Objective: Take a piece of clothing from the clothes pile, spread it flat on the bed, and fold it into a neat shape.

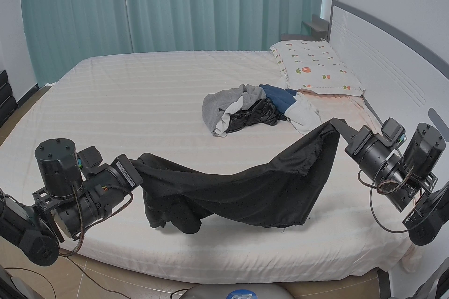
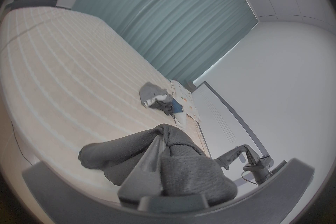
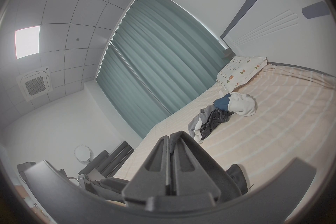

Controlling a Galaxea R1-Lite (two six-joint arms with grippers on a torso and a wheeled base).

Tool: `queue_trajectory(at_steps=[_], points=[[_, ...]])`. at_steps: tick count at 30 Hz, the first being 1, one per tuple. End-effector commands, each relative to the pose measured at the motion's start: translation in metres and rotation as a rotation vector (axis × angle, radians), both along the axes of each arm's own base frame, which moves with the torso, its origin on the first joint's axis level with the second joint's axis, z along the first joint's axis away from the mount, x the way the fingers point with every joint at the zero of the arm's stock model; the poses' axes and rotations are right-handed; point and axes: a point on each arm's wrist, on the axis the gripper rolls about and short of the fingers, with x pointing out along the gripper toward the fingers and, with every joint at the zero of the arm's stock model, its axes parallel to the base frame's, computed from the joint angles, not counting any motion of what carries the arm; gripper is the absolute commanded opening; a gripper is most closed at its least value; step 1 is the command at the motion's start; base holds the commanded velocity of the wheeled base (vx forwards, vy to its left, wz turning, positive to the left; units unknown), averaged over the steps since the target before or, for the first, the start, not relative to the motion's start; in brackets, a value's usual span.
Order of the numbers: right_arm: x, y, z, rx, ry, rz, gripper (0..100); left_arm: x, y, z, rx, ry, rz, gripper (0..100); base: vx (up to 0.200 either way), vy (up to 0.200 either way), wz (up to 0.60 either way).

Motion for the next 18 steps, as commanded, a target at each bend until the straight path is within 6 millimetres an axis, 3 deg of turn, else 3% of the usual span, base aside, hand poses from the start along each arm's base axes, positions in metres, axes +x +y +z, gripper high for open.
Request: queue_trajectory(at_steps=[1, 18], points=[[0.0001, 0.0003, 0.002, 0.006, -0.008, -0.01, 0, -0.0008, 0.0026, 0.0051, 0.011, -0.027, 0.03, 0, 0.0, 0.2, 0.0], [-0.0005, 0.0058, 0.008, 0.038, -0.068, -0.011, 0, -0.0002, 0.0032, 0.0046, 0.133, -0.048, 0.12, 0, 0.0, 0.2, 0.0]])
